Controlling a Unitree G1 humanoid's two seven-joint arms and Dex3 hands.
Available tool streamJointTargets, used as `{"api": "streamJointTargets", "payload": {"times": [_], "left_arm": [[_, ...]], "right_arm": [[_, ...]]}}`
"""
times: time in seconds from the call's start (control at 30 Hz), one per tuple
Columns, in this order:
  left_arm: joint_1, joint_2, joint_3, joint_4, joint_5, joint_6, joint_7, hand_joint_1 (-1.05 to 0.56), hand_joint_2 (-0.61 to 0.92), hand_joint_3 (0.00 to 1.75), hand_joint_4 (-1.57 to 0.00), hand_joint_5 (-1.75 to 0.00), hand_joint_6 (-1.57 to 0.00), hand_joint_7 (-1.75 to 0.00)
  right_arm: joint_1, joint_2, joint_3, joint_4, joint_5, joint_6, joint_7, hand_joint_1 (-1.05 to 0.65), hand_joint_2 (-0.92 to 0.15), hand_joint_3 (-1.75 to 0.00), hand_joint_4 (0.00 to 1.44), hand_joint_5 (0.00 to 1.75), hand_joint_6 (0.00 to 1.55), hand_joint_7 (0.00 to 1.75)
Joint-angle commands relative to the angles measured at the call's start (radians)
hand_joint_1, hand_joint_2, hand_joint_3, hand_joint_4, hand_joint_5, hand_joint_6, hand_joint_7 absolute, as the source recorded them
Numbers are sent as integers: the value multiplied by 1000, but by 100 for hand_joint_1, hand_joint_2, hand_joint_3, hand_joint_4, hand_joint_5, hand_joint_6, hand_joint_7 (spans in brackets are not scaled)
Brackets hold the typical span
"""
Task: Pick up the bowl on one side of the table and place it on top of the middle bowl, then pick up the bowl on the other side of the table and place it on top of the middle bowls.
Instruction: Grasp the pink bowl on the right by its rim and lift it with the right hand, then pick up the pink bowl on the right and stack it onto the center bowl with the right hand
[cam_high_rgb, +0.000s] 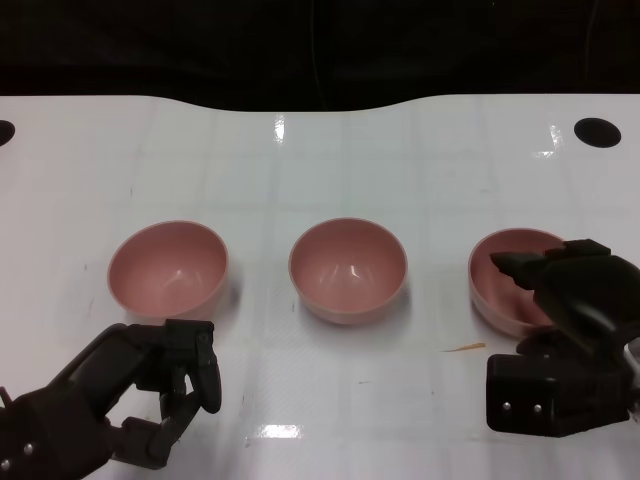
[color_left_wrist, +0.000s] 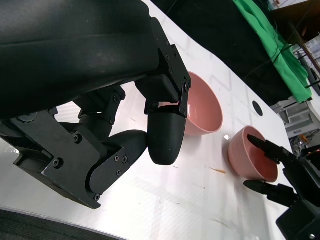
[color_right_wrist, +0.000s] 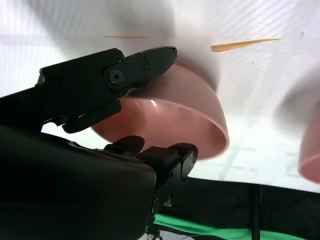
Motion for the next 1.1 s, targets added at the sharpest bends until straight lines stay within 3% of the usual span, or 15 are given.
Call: {"api": "streamJointTargets", "payload": {"times": [0.03,0.23,0.5,0.53,0.6,0.67,0.7,0.73,0.77,0.8,0.83,0.9,0.93,1.1], "left_arm": [[0,10,6,-10,-2,3,7,-15,43,133,-84,-172,-81,-149],[8,12,3,-20,11,-5,12,-14,43,132,-83,-172,-80,-150],[16,7,2,-38,10,9,11,-18,43,134,-85,-171,-81,-150],[16,5,3,-38,4,12,9,-17,43,135,-85,-171,-81,-150],[15,4,4,-35,2,8,10,-16,42,136,-85,-171,-81,-150],[13,5,4,-27,3,-8,9,-15,41,136,-85,-172,-80,-150],[12,7,2,-26,9,-15,11,-14,41,137,-85,-172,-80,-151],[12,8,1,-25,14,-20,12,-14,41,137,-85,-172,-80,-151],[11,9,0,-25,17,-22,13,-14,41,137,-85,-172,-80,-151],[10,8,0,-25,20,-18,15,-15,41,137,-86,-172,-80,-151],[8,7,0,-24,20,-15,15,-15,41,137,-86,-172,-80,-151],[3,5,0,-16,18,-18,15,-14,40,137,-86,-173,-81,-151],[-1,3,1,-7,12,-27,12,-14,40,137,-86,-173,-81,-151],[-10,1,2,15,6,-41,10,-12,39,138,-86,-172,-81,-151]], "right_arm": [[-35,0,22,60,0,-2,-37,-60,-88,-1,30,31,36,1],[-72,-1,62,169,0,-27,-99,-57,-90,-1,41,30,44,4],[-98,-10,102,245,-10,-71,-181,-47,-91,0,67,20,67,4],[-103,-10,106,263,-8,-89,-205,-37,-91,0,79,33,77,5],[-116,-4,104,316,7,-147,-284,-21,-91,0,78,101,99,5],[-128,0,108,351,11,-177,-327,-17,-91,0,76,124,107,5],[-139,2,111,373,5,-200,-383,-17,-89,-13,81,150,118,17],[-148,3,115,392,0,-219,-428,-16,-83,-23,88,162,108,68],[-156,5,119,409,-2,-233,-460,-15,-77,-33,91,168,96,105],[-164,6,114,421,4,-258,-503,-15,-71,-47,93,172,87,135],[-171,9,107,431,14,-278,-532,-15,-59,-77,96,173,83,154],[-184,12,100,447,26,-306,-584,-14,-45,-109,97,174,76,170],[-192,12,101,453,23,-307,-603,-14,-43,-113,97,174,74,172],[-209,3,90,418,31,-296,-607,-18,-47,-108,97,175,74,169]]}}
